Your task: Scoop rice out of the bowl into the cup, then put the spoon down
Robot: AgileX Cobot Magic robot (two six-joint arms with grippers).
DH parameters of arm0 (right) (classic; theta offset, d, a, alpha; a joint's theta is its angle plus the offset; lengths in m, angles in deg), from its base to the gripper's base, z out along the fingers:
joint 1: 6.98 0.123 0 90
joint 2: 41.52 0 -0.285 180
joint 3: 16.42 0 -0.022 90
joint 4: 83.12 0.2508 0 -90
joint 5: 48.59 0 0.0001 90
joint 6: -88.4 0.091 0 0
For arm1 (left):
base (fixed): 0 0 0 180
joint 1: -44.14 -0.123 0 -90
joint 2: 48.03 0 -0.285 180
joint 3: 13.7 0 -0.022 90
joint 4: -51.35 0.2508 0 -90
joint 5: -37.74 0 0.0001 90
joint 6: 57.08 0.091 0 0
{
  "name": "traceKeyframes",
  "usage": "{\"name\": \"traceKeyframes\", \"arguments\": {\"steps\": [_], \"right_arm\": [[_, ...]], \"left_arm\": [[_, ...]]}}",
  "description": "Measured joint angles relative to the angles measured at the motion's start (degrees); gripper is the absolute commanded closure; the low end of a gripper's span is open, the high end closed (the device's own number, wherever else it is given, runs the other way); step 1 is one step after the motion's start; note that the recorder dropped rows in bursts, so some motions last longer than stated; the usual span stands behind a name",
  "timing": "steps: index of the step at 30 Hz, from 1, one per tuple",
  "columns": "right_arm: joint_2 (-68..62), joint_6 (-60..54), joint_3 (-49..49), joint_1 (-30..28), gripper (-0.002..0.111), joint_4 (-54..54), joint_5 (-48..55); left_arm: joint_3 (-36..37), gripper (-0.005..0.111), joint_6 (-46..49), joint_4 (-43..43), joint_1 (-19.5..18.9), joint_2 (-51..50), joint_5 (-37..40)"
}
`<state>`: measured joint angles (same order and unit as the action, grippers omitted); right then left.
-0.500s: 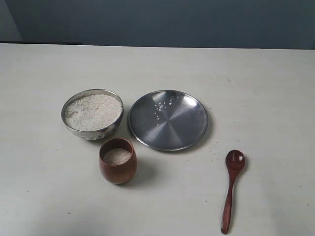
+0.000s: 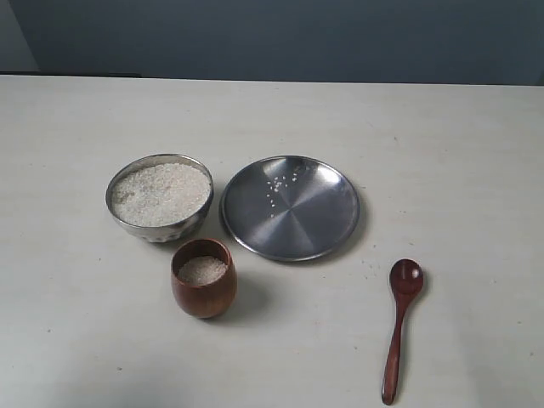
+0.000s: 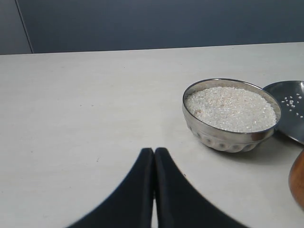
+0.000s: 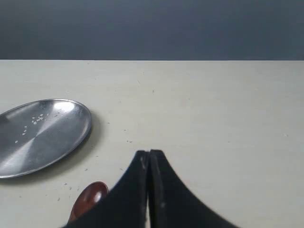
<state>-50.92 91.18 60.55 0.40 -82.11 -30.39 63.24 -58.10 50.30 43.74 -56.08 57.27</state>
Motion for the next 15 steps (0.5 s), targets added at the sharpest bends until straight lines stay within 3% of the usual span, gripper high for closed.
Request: {"name": "traceKeyframes", "arguments": {"steps": [15], "right_arm": [[0.0,0.0,0.0,0.0,0.108,-1.0,0.0]], "left_arm": [[0.0,0.106,0.0,0.0,0.0,0.0,0.0]]}}
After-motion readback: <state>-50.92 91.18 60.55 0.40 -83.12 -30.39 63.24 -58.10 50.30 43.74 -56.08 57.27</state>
